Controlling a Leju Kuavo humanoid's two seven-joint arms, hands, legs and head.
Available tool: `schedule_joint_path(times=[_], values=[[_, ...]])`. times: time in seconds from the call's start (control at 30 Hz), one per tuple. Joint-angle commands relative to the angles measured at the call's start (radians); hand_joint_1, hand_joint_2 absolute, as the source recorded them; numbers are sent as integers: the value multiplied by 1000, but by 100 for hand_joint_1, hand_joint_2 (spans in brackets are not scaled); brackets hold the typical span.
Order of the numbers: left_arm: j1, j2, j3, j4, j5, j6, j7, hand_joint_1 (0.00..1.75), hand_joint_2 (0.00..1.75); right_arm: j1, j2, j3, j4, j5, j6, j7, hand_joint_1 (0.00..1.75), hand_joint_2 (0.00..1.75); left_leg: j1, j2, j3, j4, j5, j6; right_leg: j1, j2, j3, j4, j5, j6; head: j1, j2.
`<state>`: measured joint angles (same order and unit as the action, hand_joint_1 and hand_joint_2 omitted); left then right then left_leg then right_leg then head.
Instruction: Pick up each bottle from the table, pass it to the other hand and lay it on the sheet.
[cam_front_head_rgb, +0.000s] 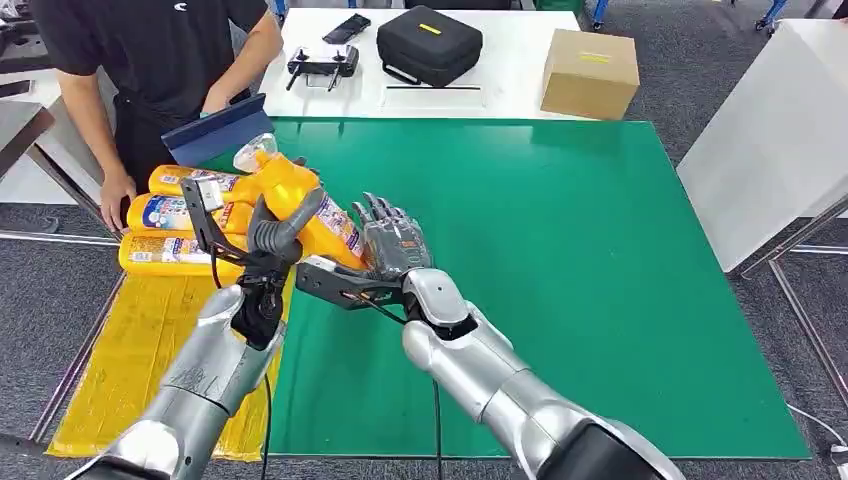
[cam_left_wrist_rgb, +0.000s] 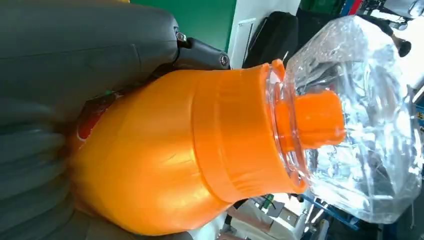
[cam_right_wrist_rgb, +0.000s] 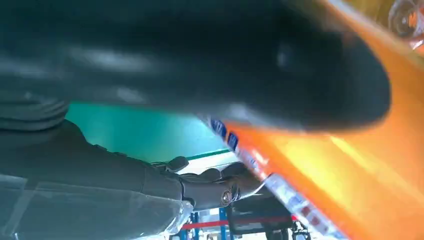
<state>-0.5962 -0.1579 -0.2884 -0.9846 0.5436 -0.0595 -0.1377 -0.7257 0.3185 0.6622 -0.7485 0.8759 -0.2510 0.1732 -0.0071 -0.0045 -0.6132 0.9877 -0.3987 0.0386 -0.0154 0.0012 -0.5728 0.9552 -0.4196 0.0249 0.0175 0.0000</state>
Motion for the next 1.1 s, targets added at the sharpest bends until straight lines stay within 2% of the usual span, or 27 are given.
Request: schedule_joint_path(times=[0.03, 0.23, 0.33, 0.47, 0.67, 0.83, 0.9, 1.1], values=[[-31, 32, 13, 6, -2, 4, 1, 175, 175, -57, -5, -22, 77, -7, -6, -8, 0, 0, 0, 1, 5, 1, -3, -3, 0, 0, 5, 1, -2, -2, 0, 0], [-28, 45, 29, -8, -5, 11, -6, 175, 175, -49, -31, -56, 33, -16, -49, -14, 0, 0, 0, 0, 5, 1, -2, -3, 0, 0, 5, 1, -2, -2, 0, 0], [-5, 74, 67, -35, -13, 18, -16, 175, 175, -7, -97, -137, -133, -41, -71, -29, 0, 0, 0, 0, 1, 0, 0, -2, 0, 0, 1, 0, 0, -1, 0, 0], [34, 109, 116, -56, -19, 14, -35, 175, 175, 113, -200, -250, -470, -133, -12, -100, 0, 0, 0, -2, 5, 0, -2, -3, 0, -3, 6, -1, -2, -2, 0, 0], [66, 163, 202, -127, -144, 63, -78, 175, 175, 235, -258, -407, -788, -157, 6, -132, 0, 0, 0, -3, 4, 1, -3, -3, 0, -3, 5, 0, -3, -2, 0, 0], [49, 197, 247, -188, -290, 108, -90, 175, 175, 277, -295, -469, -793, -139, 11, -139, 0, 0, 1, -3, 3, 1, -2, -3, 1, -3, 4, 0, -2, -2, 0, 0], [53, 218, 241, -226, -439, 153, -105, 175, 175, 299, -301, -473, -785, -135, 18, -150, 0, 0, 1, -3, 3, 1, -2, -3, 1, -3, 4, 0, -2, -2, 0, 0], [64, 203, 266, -247, -464, 142, -93, 175, 175, 307, -296, -469, -787, -132, 16, -154, 0, 0, 0, -1, 4, 1, -2, -3, 0, -1, 4, 0, -2, -2, 0, 0]])
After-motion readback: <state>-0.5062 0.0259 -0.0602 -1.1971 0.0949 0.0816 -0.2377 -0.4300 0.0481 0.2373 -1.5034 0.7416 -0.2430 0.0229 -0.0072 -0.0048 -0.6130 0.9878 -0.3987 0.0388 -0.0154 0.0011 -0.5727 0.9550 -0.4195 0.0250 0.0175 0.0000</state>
